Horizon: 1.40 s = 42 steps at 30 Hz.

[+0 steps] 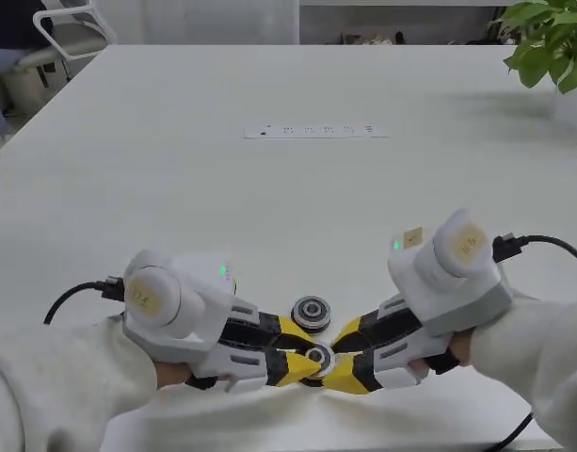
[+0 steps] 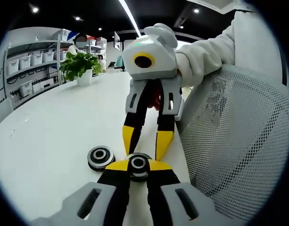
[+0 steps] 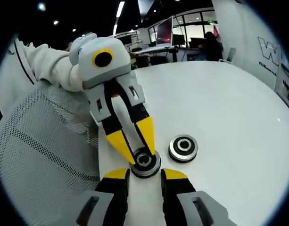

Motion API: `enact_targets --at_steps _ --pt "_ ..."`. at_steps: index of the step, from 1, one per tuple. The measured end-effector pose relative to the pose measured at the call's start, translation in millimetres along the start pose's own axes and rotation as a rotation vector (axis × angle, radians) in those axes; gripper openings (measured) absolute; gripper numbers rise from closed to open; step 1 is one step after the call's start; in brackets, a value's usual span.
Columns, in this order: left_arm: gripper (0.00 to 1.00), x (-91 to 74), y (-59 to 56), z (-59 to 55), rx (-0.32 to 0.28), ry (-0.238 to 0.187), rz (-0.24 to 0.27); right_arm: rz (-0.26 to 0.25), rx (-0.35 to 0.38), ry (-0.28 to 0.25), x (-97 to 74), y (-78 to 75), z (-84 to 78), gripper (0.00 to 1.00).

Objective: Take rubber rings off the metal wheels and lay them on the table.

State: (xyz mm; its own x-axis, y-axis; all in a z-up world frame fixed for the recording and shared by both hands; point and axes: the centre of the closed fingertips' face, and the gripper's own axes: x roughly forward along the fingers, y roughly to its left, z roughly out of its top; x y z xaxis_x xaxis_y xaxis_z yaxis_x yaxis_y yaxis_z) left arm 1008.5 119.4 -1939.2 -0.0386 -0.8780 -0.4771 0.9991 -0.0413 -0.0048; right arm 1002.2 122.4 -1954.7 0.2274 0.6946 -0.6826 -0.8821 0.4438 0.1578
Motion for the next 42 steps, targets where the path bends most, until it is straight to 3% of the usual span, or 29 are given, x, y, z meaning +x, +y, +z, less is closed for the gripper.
enact_targets --at_steps 5,14,17,18,24,27,34,42 --pt "0.08 -0.1 -0.3 0.2 -0.002 -0.004 -0.003 0.007 -0.004 -0.006 0.3 2.4 1.0 0.23" --pt "0.11 -0.7 -3.1 0.1 -0.002 -0.015 -0.014 -0.001 -0.097 0.028 -1.2 1.7 -3.0 0.19" --pt "0.11 -0.8 -1.6 0.0 -0.011 -0.015 -0.006 -0.006 -0.117 0.051 -2.0 0.5 -6.3 0.1" --pt "0.11 -1.1 -1.3 -0.1 -0.014 -0.016 -0.005 -0.008 -0.128 0.058 -2.1 -0.2 -7.6 0.0" --pt "0.12 -1.2 -1.9 -0.2 -0.011 -0.014 -0.008 -0.016 -0.095 0.054 -2.7 -0.4 -7.0 0.01" --pt "0.12 -1.2 -1.7 -0.5 -0.001 -0.011 -0.007 -0.008 -0.071 0.045 -2.7 1.3 -6.0 0.1" --pt "0.09 -1.4 1.1 -1.3 0.005 0.0 0.002 -0.006 -0.068 0.033 -0.6 0.9 -3.6 0.16" --pt "0.08 -2.6 1.6 -0.9 0.02 0.013 0.001 -0.004 -0.067 0.034 0.6 0.5 -3.8 0.17"
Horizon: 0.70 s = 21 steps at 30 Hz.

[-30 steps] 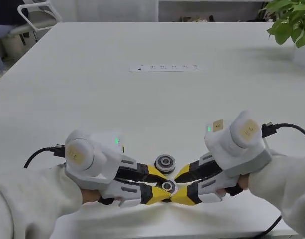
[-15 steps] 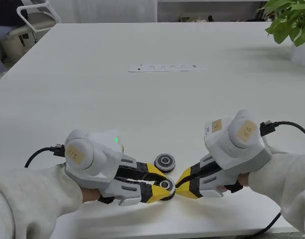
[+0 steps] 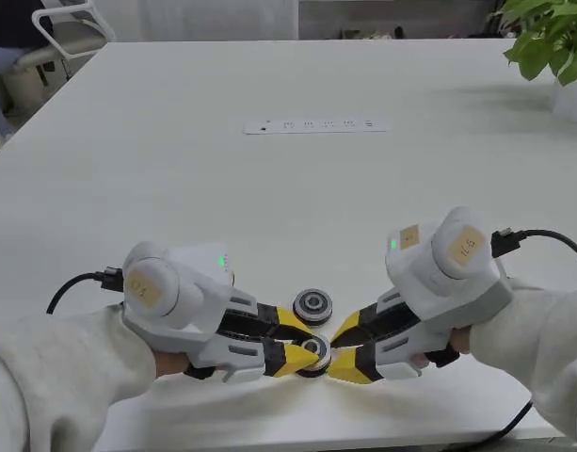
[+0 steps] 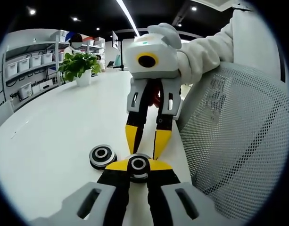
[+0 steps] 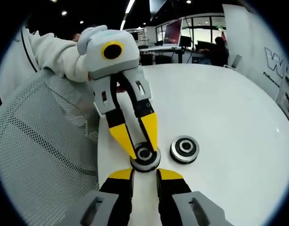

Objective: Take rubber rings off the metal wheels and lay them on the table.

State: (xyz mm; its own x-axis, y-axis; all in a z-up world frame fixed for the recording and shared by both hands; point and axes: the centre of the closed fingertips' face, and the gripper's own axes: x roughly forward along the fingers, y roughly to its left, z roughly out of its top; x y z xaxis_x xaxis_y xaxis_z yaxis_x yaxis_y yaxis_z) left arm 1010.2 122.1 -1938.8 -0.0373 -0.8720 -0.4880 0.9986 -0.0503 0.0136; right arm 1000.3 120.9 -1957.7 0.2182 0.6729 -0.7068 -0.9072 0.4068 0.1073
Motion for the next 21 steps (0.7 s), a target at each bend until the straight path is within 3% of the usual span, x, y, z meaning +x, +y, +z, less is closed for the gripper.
enact_targets --at_steps 10,21 --pt "0.08 -0.1 0.5 -0.3 0.005 0.004 0.006 -0.019 -0.038 -0.015 6.9 -1.4 5.2 0.23" --pt "0.08 0.2 1.2 -0.4 0.0 -0.001 0.011 -0.021 -0.077 -0.002 5.6 -1.4 4.6 0.2"
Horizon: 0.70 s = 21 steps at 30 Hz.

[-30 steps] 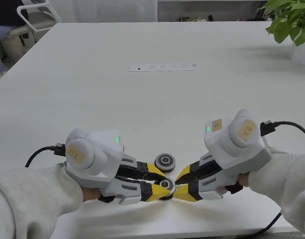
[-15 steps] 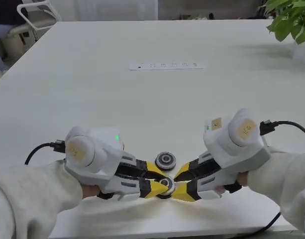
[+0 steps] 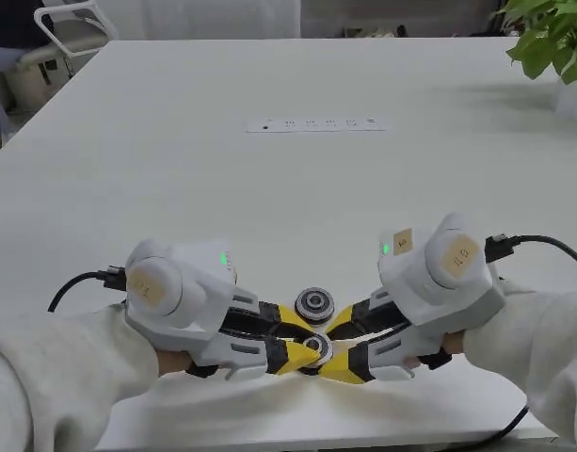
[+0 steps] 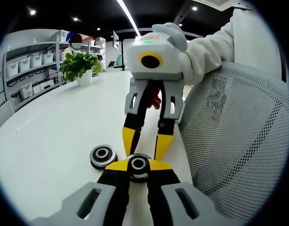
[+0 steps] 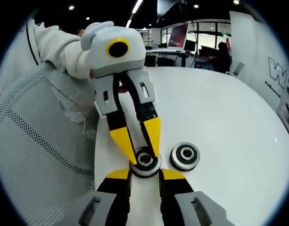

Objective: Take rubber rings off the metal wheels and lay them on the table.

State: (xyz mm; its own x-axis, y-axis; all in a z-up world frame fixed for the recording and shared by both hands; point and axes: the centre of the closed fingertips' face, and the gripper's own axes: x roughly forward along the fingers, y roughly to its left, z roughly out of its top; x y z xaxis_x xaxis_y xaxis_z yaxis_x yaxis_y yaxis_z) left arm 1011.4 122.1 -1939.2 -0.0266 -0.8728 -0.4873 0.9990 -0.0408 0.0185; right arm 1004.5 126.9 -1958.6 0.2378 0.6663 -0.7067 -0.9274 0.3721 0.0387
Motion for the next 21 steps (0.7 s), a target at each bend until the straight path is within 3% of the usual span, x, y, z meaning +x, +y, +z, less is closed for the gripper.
enact_targets --at_steps 8,11,21 --pt "0.08 0.0 0.0 -0.2 -0.001 -0.002 0.0 0.003 0.002 0.009 -3.4 -0.4 -2.1 0.16" --pt "0.08 -0.1 0.1 -0.3 -0.003 -0.003 0.0 0.0 -0.006 0.031 -5.2 -1.3 -6.2 0.09" --pt "0.08 -0.2 0.3 -0.5 -0.004 -0.002 0.002 -0.011 0.012 0.039 -6.9 -3.5 -7.3 0.0"
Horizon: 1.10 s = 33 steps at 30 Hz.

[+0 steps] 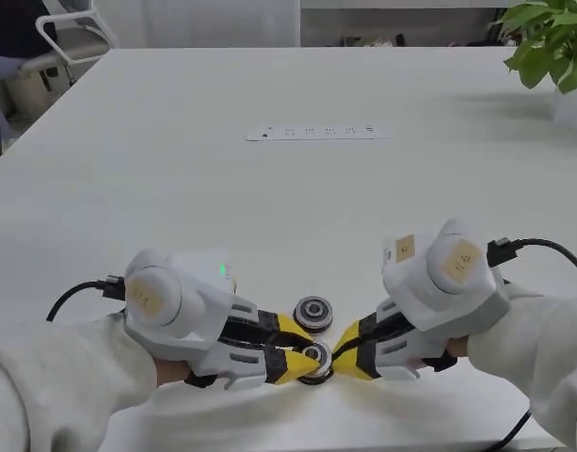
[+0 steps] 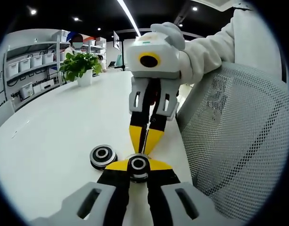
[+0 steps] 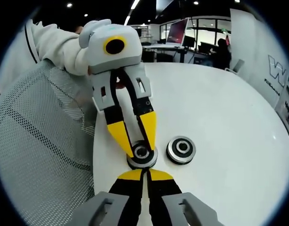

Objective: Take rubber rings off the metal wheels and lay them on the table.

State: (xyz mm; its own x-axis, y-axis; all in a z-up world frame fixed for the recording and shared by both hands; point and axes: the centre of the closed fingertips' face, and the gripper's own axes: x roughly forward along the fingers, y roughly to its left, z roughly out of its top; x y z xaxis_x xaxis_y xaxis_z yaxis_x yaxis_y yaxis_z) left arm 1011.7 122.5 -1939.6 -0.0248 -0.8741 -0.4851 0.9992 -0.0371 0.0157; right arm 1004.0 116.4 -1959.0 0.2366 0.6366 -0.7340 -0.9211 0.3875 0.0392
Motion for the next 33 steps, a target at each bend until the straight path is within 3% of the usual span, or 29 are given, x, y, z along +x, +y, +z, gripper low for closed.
enact_targets --at_steps 3,7,14,19,24,25,28,33 --pt "0.08 0.1 0.1 0.0 -0.001 0.0 0.002 -0.008 0.028 0.008 -0.6 -2.3 0.0 0.0" --pt "0.08 0.8 -0.2 0.5 0.001 0.001 0.004 -0.025 0.123 0.03 -3.2 -5.7 -1.5 0.0" --pt "0.07 2.1 -0.7 1.7 -0.002 -0.003 0.005 -0.039 0.236 0.016 -7.3 -10.5 -2.2 0.0" --pt "0.07 2.2 -0.9 1.5 -0.002 -0.003 0.004 -0.027 0.436 -0.028 -8.6 -12.3 -0.5 0.0" --pt "0.07 2.2 -0.8 1.5 -0.003 -0.004 0.006 -0.02 0.46 -0.08 -8.2 -13.4 -2.8 0.0" --pt "0.07 2.2 -0.8 1.4 -0.004 -0.005 0.006 -0.012 0.495 -0.066 -8.6 -11.8 -2.2 0.0" --pt "0.07 2.2 -0.5 1.3 -0.007 -0.006 0.008 -0.016 0.489 -0.08 -10.0 -14.6 0.8 0.0" --pt "0.07 2.4 -0.5 1.1 -0.005 -0.006 0.006 0.03 0.666 -0.091 -9.3 -12.0 1.4 0.0"
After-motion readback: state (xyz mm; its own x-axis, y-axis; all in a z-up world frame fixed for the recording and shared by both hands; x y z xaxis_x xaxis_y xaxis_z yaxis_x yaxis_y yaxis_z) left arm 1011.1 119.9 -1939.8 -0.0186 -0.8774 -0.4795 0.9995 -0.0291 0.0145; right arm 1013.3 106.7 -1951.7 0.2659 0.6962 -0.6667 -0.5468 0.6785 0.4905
